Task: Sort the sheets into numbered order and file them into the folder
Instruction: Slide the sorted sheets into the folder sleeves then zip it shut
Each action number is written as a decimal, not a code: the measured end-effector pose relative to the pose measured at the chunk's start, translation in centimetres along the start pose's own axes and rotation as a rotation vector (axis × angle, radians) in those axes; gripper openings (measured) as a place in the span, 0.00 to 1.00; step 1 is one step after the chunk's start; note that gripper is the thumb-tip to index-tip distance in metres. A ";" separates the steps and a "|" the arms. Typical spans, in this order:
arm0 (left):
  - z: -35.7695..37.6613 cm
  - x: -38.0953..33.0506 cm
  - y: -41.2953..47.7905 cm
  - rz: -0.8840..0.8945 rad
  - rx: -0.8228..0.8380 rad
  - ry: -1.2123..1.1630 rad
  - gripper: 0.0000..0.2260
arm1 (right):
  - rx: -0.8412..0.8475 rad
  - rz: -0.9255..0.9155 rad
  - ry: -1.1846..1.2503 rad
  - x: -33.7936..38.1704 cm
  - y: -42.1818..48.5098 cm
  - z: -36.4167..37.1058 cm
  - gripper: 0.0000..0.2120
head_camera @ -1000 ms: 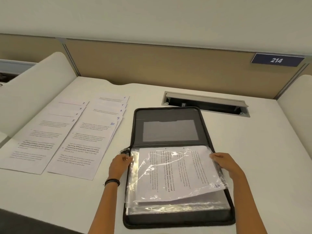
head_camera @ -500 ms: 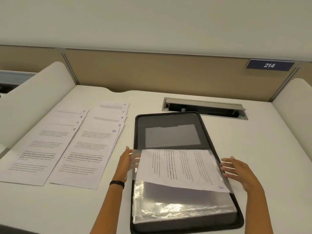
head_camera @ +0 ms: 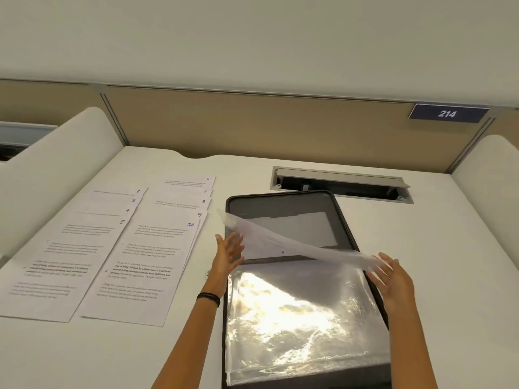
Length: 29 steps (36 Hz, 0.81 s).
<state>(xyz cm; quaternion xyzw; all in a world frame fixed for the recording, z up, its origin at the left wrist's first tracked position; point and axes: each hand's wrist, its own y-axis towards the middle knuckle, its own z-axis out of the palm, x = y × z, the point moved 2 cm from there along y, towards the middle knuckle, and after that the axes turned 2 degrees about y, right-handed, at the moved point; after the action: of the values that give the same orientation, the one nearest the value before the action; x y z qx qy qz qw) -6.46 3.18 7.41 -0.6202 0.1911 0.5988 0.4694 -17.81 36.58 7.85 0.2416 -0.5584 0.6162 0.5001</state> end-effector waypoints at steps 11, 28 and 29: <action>-0.6 4.9 2.1 0.109 0.101 0.525 0.17 | 0.081 -0.046 -0.108 -2.3 0.1 1.7 0.14; -1.6 10.7 1.1 0.549 0.017 1.235 0.30 | 0.418 -0.570 -1.024 -10.8 0.7 3.8 0.20; -1.6 10.7 1.0 0.550 0.009 1.249 0.29 | 0.446 -0.606 -1.075 -11.1 0.7 3.7 0.26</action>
<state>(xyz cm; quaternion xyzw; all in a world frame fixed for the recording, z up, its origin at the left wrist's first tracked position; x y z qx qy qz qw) -4.13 4.89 -3.09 -0.7764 0.5792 0.2256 0.1043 -15.10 29.41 -1.04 0.7605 -0.4964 0.3424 0.2409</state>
